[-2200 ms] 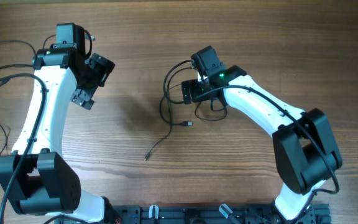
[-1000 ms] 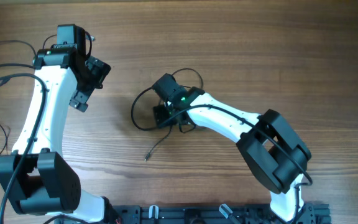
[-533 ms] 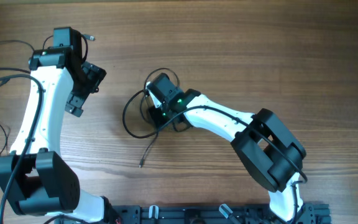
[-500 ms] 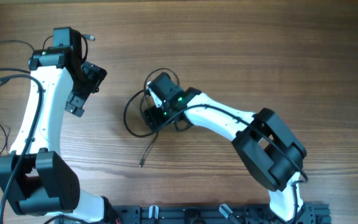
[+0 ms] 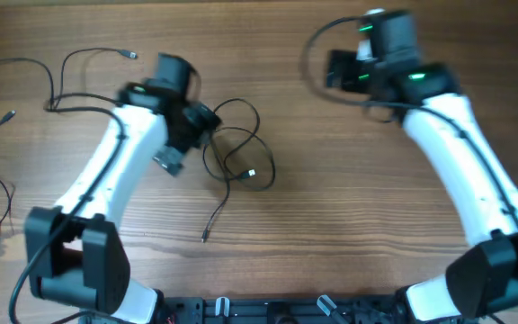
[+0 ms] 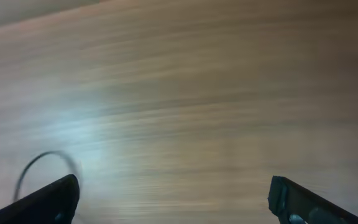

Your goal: Untangle cables

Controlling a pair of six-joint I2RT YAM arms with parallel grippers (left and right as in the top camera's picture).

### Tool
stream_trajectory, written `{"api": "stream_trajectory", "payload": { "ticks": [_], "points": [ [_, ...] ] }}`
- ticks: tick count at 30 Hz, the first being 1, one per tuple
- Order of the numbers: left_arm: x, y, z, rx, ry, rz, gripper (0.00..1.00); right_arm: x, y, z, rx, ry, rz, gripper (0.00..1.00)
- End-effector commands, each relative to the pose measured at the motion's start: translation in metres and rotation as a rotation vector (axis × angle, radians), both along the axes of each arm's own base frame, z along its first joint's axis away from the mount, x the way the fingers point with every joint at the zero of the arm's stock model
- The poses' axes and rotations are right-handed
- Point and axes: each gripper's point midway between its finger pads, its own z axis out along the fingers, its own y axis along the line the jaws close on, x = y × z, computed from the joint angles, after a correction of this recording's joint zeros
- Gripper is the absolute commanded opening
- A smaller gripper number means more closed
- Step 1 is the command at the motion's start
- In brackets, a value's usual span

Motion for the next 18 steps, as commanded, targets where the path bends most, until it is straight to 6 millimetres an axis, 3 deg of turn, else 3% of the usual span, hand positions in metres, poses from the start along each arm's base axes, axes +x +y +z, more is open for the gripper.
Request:
{"api": "stream_trajectory", "payload": {
  "ticks": [1, 2, 5, 9, 12, 15, 18],
  "points": [
    [-0.025, -0.026, -0.038, 0.016, 0.068, -0.088, 0.99, -0.008, -0.026, -0.012, 0.039, 0.07, -0.065, 1.0],
    [-0.029, -0.037, -0.048, 0.028, 0.063, -0.223, 0.96, -0.009, -0.03, -0.015, 0.049, 0.082, -0.07, 1.0],
    [-0.04, -0.053, -0.066, 0.076, 0.075, -0.409, 0.94, -0.009, -0.03, -0.016, 0.058, 0.085, -0.069, 1.0],
    [-0.045, -0.056, -0.091, 0.128, 0.125, -0.4, 0.86, -0.01, -0.029, -0.017, 0.057, 0.087, -0.066, 1.0],
    [-0.049, -0.044, -0.107, 0.175, 0.183, -0.302, 0.86, -0.011, -0.029, -0.018, 0.055, 0.095, -0.066, 1.0],
    [-0.049, -0.045, -0.106, 0.132, 0.2, -0.21, 0.89, -0.011, -0.029, -0.018, 0.055, 0.093, -0.065, 1.0],
    [-0.05, -0.065, -0.097, -0.021, 0.217, -0.268, 0.93, -0.011, -0.029, -0.018, 0.054, 0.091, -0.064, 1.0]
  ]
}}
